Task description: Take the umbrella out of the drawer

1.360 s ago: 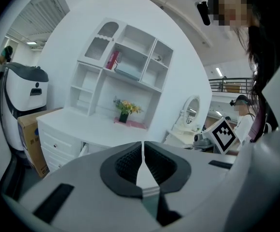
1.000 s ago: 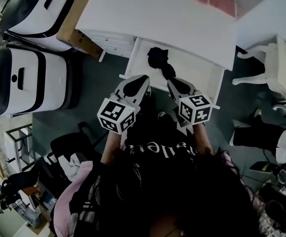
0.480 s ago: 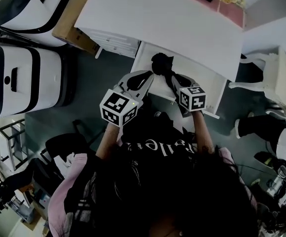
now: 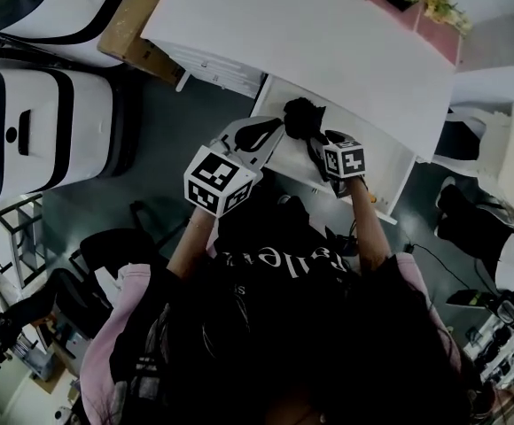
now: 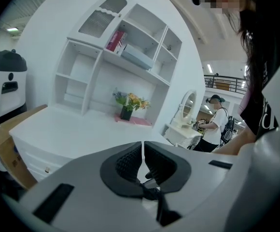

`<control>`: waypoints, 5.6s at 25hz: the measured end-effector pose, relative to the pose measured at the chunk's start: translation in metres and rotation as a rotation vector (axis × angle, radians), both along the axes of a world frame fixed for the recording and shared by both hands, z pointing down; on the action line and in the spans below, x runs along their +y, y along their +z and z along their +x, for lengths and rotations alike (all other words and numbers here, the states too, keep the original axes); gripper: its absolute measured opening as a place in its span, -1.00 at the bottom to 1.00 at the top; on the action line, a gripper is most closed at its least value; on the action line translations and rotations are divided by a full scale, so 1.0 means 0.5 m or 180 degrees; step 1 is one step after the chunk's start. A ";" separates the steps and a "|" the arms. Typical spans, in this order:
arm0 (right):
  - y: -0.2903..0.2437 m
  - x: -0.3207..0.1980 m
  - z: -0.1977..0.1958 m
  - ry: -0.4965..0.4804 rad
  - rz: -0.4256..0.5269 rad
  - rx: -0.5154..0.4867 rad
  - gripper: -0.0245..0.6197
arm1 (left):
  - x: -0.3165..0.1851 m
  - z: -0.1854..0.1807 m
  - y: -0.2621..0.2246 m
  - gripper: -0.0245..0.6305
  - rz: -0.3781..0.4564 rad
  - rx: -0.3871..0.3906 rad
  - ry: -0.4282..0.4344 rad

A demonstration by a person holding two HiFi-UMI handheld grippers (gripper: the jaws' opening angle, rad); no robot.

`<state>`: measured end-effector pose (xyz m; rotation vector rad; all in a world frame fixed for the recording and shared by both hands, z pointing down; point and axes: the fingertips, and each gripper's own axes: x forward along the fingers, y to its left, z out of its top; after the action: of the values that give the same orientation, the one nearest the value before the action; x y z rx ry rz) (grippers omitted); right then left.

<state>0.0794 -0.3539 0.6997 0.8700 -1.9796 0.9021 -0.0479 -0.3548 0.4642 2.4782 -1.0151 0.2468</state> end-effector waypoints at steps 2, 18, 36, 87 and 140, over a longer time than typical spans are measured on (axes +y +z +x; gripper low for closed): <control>0.031 -0.010 0.001 -0.0052 -0.0098 0.0084 -0.27 | -0.014 -0.001 0.008 -0.85 -0.0006 -0.0001 0.0013; 0.183 -0.024 -0.015 -0.0536 -0.0210 0.1130 -0.09 | -0.034 -0.052 0.056 -0.85 -0.0179 -0.0036 -0.0080; 0.198 -0.011 -0.017 -0.0503 -0.0360 0.1140 -0.05 | -0.035 -0.088 0.063 -0.85 -0.0180 -0.0055 -0.0124; -0.429 0.428 0.199 0.0471 0.0500 -0.0812 -0.05 | 0.390 0.267 -0.109 -0.85 0.0271 0.0018 -0.0128; -0.426 0.999 -0.215 0.1163 0.0390 -0.1079 -0.05 | 0.969 -0.171 -0.080 -0.85 0.0207 0.0259 0.0011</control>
<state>-0.0280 0.1455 0.4867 1.2442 -2.2210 1.2098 -0.1333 0.1299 0.4242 2.5264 -1.0003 0.1146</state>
